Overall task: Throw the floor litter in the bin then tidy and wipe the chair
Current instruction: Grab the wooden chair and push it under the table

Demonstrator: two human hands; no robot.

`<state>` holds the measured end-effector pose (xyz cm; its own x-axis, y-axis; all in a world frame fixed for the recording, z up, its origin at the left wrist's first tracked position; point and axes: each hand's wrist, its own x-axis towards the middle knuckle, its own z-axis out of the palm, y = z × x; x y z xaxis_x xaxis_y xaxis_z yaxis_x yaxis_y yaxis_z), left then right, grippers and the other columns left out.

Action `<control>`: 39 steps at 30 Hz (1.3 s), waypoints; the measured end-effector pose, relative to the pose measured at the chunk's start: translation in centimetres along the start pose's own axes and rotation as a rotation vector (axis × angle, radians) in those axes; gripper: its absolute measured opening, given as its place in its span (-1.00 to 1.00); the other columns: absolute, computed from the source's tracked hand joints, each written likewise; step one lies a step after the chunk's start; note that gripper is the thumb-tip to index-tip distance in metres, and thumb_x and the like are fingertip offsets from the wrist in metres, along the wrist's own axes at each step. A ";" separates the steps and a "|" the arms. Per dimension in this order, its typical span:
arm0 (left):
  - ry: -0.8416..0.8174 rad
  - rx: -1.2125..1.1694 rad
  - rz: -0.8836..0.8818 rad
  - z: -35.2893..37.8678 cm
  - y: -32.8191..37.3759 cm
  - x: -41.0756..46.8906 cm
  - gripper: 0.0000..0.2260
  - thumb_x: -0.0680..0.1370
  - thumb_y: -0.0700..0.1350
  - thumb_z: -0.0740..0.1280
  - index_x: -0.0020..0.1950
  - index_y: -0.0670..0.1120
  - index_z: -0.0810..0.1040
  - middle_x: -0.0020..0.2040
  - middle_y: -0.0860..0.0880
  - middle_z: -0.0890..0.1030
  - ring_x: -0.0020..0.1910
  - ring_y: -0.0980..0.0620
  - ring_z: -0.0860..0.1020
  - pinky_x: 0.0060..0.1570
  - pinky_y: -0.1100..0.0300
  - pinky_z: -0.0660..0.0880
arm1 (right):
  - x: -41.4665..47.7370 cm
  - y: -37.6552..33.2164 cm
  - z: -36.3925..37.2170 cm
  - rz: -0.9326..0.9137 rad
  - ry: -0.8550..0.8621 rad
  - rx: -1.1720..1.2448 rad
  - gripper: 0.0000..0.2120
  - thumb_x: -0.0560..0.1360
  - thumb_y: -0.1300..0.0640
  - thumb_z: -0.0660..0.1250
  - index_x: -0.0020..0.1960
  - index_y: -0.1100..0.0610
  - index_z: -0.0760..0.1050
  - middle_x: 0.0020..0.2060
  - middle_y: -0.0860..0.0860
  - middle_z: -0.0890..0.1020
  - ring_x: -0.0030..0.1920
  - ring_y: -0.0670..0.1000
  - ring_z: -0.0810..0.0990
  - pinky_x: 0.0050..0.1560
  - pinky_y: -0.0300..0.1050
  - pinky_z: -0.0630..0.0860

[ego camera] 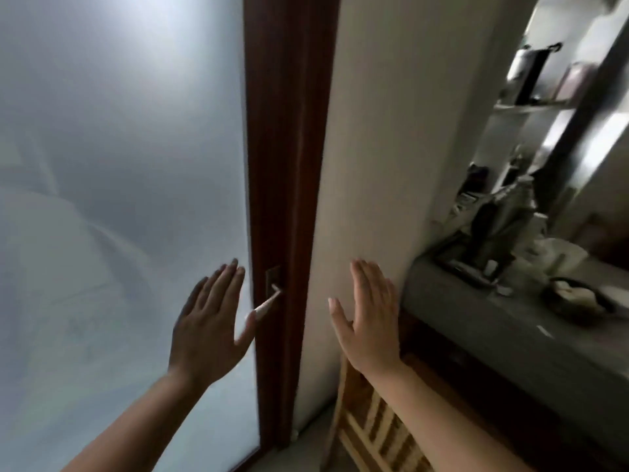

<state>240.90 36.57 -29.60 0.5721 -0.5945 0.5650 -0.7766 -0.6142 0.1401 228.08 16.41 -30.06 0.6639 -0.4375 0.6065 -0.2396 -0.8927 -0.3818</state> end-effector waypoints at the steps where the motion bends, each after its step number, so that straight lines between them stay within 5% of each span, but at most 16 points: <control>1: -0.013 -0.026 0.054 1.5 2.0 1.4 -0.43 0.53 0.09 0.14 0.46 -0.21 0.32 0.47 -0.17 0.33 0.45 -0.10 0.30 0.47 0.09 0.10 | -0.5 2.4 -1.3 0.047 -0.009 -0.055 -0.39 0.58 -0.18 0.06 0.54 0.02 0.01 0.53 -0.07 0.06 0.53 -0.07 -0.04 0.51 0.07 -0.05; 7: -0.149 -0.045 0.312 9.9 14.3 8.4 -0.38 0.56 0.17 0.05 0.52 -0.17 0.16 0.53 -0.10 0.17 0.52 -0.05 0.14 0.47 0.09 -0.08 | -4.4 14.4 -7.4 0.316 -0.058 -0.327 -0.35 0.57 -0.23 0.00 0.55 0.00 -0.10 0.54 -0.09 -0.07 0.53 -0.07 -0.19 0.51 0.07 -0.16; 12: -0.287 -0.054 0.539 14.7 21.6 11.9 -0.41 0.52 0.09 0.17 0.47 -0.18 0.28 0.49 -0.13 0.32 0.46 -0.08 0.31 0.46 0.07 0.01 | -7.4 20.6 -9.8 0.502 -0.079 -0.413 -0.35 0.56 -0.24 0.00 0.55 0.03 -0.02 0.55 -0.06 0.07 0.51 -0.09 -0.16 0.48 0.01 -0.24; 16: -0.340 -0.124 0.576 17.1 25.0 12.5 -0.44 0.49 0.02 0.24 0.43 -0.22 0.36 0.42 -0.17 0.43 0.40 -0.11 0.41 0.42 0.03 0.17 | -8.8 22.9 -9.7 0.618 -0.131 -0.432 -0.28 0.50 -0.30 -0.10 0.54 0.07 0.05 0.54 -0.01 0.17 0.53 -0.01 -0.01 0.48 0.12 -0.11; 23: -0.542 -0.187 0.671 20.9 26.0 11.6 -0.36 0.55 0.24 0.08 0.53 -0.09 0.14 0.54 -0.08 0.24 0.47 -0.04 0.28 0.41 0.04 0.13 | -10.1 22.9 -9.4 0.826 -0.401 -0.309 -0.07 0.32 -0.48 -0.40 0.55 0.01 -0.18 0.56 -0.08 -0.05 0.53 -0.05 -0.17 0.47 0.02 -0.28; 25: -0.572 -0.181 0.704 22.3 25.7 11.2 -0.33 0.54 0.28 0.05 0.53 -0.09 0.16 0.52 -0.07 0.28 0.45 -0.03 0.31 0.41 0.07 0.16 | -9.9 22.5 -9.3 0.904 -0.495 -0.259 -0.11 0.34 -0.46 -0.33 0.55 -0.01 -0.21 0.56 -0.10 -0.09 0.53 -0.08 -0.20 0.46 -0.03 -0.29; 28: -0.733 -0.172 0.678 24.0 25.4 11.9 -0.27 0.52 0.36 -0.07 0.52 -0.09 0.21 0.50 -0.06 0.32 0.42 -0.05 0.38 0.38 0.03 0.34 | -9.9 22.3 -7.5 0.964 -0.508 -0.256 -0.13 0.38 -0.46 -0.25 0.55 0.00 -0.09 0.54 -0.10 0.08 0.54 -0.05 -0.03 0.50 0.01 -0.12; 31: -0.905 -0.219 0.686 26.1 25.4 12.6 -0.25 0.49 0.39 0.01 0.57 0.00 0.02 0.55 0.02 0.17 0.50 -0.05 0.22 0.44 -0.02 0.24 | -9.4 22.2 -5.8 1.023 -0.490 -0.301 0.01 0.26 -0.56 -0.38 0.49 -0.01 0.13 0.38 -0.21 0.30 0.47 -0.03 0.25 0.44 -0.02 0.11; 35: -1.041 -0.239 0.767 28.0 24.6 12.3 -0.20 0.33 0.43 0.16 0.41 -0.05 0.38 0.25 -0.03 0.60 0.16 -0.05 0.61 0.00 0.04 0.59 | -10.3 21.8 -3.9 1.162 -0.595 -0.246 -0.33 0.49 -0.41 -0.20 0.22 0.01 0.40 0.03 -0.12 0.69 0.11 -0.08 0.60 0.06 -0.14 0.34; 37: -1.097 -0.230 0.787 28.4 24.3 12.2 -0.10 0.35 0.53 -0.04 0.50 -0.04 0.22 0.39 0.01 0.46 0.33 -0.03 0.48 0.21 0.02 0.49 | -10.9 21.9 -3.1 1.207 -0.640 -0.245 -0.37 0.51 -0.39 -0.21 0.21 0.00 0.37 0.02 -0.14 0.69 0.05 -0.11 0.64 -0.03 -0.19 0.52; 39: -1.245 -0.231 0.801 29.1 24.1 12.0 0.09 0.16 0.58 -0.32 0.57 0.00 -0.13 0.56 0.04 0.10 0.53 0.01 0.11 0.47 0.00 0.16 | -10.3 22.4 -3.3 1.266 -0.738 -0.175 -0.13 0.38 -0.51 -0.30 0.38 0.05 0.26 0.26 -0.15 0.52 0.26 -0.09 0.52 0.15 -0.08 0.50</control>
<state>236.72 -0.45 -43.16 -0.2538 -0.8472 -0.4667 -0.9400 0.1023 0.3255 213.59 0.57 -42.57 0.1413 -0.8131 -0.5648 -0.9669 0.0090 -0.2549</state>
